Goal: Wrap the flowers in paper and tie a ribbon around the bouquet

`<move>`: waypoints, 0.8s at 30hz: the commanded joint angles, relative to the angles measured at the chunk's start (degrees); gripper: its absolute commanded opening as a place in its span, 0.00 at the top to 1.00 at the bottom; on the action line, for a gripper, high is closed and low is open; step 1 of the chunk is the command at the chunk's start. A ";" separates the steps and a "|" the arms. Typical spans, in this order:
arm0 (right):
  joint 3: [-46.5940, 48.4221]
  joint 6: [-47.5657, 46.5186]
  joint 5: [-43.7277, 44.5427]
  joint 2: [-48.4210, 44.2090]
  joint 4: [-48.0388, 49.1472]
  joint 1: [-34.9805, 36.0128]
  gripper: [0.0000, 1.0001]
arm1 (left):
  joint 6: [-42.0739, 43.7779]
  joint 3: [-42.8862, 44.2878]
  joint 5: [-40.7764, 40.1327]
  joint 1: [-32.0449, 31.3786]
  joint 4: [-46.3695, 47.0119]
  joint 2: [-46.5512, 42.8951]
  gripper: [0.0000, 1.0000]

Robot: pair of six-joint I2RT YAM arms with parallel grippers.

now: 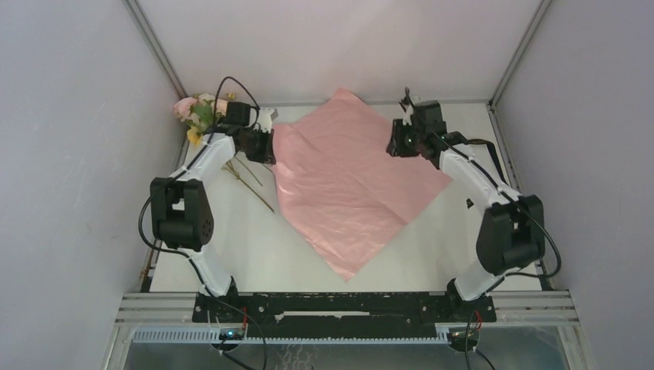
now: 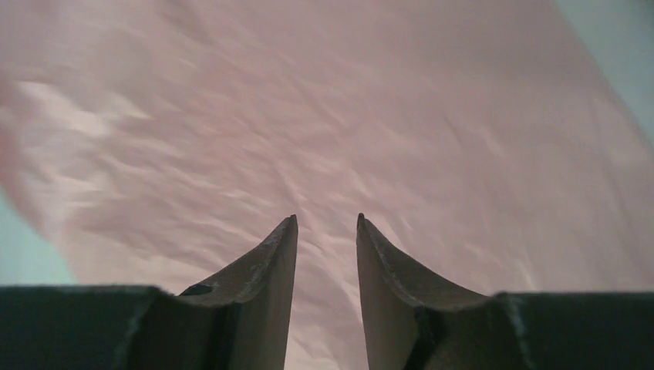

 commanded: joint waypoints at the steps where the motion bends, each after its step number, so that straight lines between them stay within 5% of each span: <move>1: -3.97 5.25 3.42 7.66 -6.34 -4.60 0.60 | 9.63 6.40 -7.34 -5.09 -0.65 2.86 1.00; 12: -8.56 7.45 -0.74 13.37 -6.41 -13.80 0.69 | 12.12 13.13 -11.34 -8.59 0.84 8.58 0.95; 19: -9.85 6.64 -0.86 10.39 -7.88 -13.64 0.70 | 11.92 15.96 -17.30 -6.83 -4.94 5.38 0.11; 24: -9.86 7.35 2.65 3.30 -7.74 -10.82 0.70 | 12.67 12.51 -18.84 0.21 -8.60 -1.63 0.00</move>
